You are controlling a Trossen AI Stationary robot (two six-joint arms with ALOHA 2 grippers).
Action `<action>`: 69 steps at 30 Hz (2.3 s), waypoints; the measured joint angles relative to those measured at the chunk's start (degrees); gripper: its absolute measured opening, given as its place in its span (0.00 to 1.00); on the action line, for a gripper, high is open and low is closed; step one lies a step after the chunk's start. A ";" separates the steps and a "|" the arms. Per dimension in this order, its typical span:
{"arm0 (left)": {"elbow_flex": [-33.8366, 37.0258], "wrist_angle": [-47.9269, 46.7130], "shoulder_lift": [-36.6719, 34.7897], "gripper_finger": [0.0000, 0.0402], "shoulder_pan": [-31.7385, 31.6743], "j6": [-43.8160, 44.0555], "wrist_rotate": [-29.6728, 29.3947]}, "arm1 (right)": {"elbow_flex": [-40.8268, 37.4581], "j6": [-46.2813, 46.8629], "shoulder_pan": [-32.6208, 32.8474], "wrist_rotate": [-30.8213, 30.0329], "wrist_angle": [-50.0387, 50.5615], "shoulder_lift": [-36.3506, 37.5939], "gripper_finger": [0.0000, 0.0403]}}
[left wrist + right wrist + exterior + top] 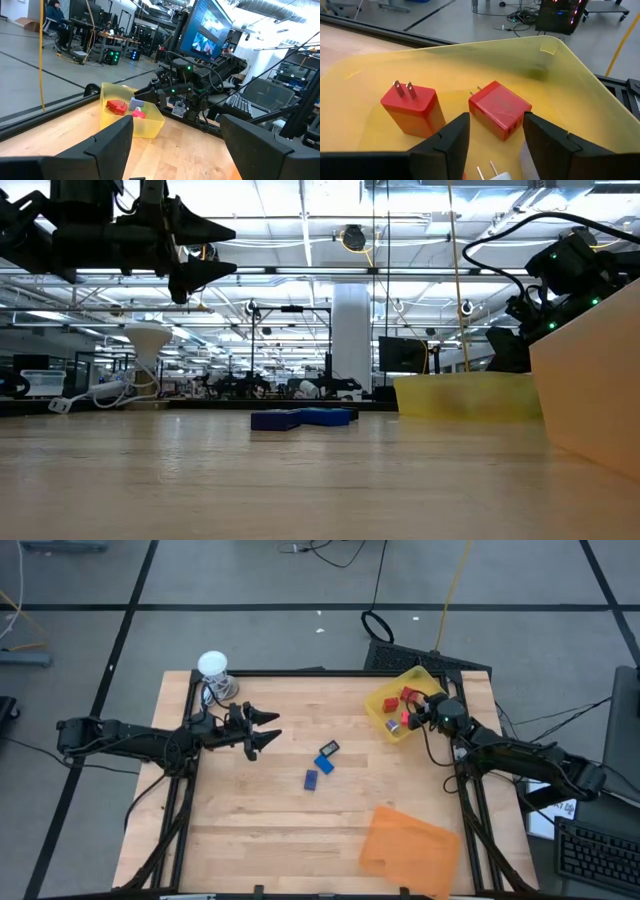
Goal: Pick & Place Office items
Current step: Put the dark blue digital clock into the orange bin
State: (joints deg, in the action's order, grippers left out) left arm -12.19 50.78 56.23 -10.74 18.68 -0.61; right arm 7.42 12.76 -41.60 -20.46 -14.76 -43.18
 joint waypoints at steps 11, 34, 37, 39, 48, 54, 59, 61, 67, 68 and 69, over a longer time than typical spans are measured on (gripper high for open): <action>0.00 0.00 0.00 0.70 0.00 -0.55 0.01 | 0.00 -1.45 0.02 11.31 -4.91 0.00 0.43; 0.00 -1.03 0.02 0.73 6.90 1.71 2.10 | 0.02 9.08 10.45 62.46 -34.96 0.00 0.42; 0.00 -0.98 0.02 0.71 11.27 0.79 2.08 | 0.02 9.08 12.57 62.44 -37.66 0.00 0.42; 0.00 -0.96 0.02 0.70 14.09 1.42 1.39 | 0.02 9.09 13.60 62.39 -38.62 0.00 0.42; -3.72 -2.83 10.42 0.70 25.56 3.06 -10.97 | 0.02 8.89 15.13 57.32 -38.72 -0.02 0.42; -21.21 -23.13 23.87 0.67 26.75 5.80 -16.28 | 0.02 8.89 15.10 56.51 -38.58 -0.02 0.42; -41.08 -57.78 34.87 0.64 23.59 23.81 -16.29 | 0.02 9.04 15.10 56.51 -38.56 -0.02 0.42; -47.53 -68.90 39.06 0.63 22.32 31.18 -15.97 | 0.02 9.04 15.10 56.51 -38.55 -0.02 0.42; -58.22 -77.69 49.64 0.61 20.22 40.77 -13.12 | 0.02 9.06 15.10 56.51 -38.51 -0.02 0.42; -59.35 -78.00 51.00 0.61 20.07 41.47 -11.47 | 0.02 9.06 15.10 56.51 -38.51 -0.02 0.42; -60.23 -78.10 52.08 0.62 19.96 42.19 -9.79 | 0.02 9.06 15.10 56.51 -38.51 -0.02 0.42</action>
State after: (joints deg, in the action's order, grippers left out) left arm -72.41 -27.32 108.30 9.22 60.87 -10.40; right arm 7.44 21.82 -26.50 36.05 -53.28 -43.20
